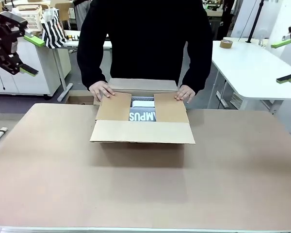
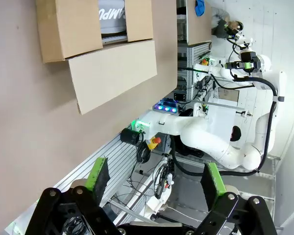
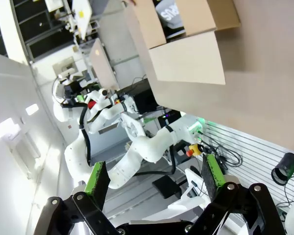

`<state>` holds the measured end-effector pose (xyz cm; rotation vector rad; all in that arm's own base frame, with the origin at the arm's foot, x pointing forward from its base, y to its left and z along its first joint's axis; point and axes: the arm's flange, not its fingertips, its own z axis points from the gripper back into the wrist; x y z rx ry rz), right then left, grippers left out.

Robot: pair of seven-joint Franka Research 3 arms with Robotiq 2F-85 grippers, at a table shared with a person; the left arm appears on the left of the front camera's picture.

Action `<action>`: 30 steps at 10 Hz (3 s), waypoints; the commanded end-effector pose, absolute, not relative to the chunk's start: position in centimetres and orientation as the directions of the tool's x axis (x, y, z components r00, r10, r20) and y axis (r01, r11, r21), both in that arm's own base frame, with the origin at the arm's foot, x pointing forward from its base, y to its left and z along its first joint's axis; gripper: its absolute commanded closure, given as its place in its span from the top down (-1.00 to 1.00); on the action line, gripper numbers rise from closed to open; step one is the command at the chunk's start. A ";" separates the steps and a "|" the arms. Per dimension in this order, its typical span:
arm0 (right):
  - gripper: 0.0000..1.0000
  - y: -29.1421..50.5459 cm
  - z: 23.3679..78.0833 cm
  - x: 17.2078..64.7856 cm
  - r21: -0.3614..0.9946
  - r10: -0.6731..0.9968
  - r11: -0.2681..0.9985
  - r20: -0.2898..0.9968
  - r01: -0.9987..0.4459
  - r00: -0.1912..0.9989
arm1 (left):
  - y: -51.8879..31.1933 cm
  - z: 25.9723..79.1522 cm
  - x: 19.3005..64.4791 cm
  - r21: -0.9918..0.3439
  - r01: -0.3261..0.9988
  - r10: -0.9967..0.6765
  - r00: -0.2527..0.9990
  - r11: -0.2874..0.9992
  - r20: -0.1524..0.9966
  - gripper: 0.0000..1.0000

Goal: Pack the gift set into the box.
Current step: Press and hold the closed box until the human finishes sealing it.

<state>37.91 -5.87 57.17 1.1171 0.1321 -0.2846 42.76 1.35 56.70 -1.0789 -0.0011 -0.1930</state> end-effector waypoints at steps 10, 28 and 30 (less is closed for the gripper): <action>1.00 -6.0 57.4 37.8 0.860 -0.153 0.413 -0.256 0.298 0.954 | 1.3 56.5 42.4 -0.866 0.160 -0.155 0.983 0.474 0.097 1.00; 1.00 -6.0 57.4 37.8 0.860 -0.153 0.413 -0.256 0.298 0.954 | 1.3 56.5 42.4 -0.866 0.160 -0.155 0.983 0.474 0.097 1.00; 1.00 -6.0 57.4 37.8 0.860 -0.153 0.413 -0.256 0.298 0.954 | 1.3 56.5 42.4 -0.866 0.160 -0.155 0.983 0.474 0.097 1.00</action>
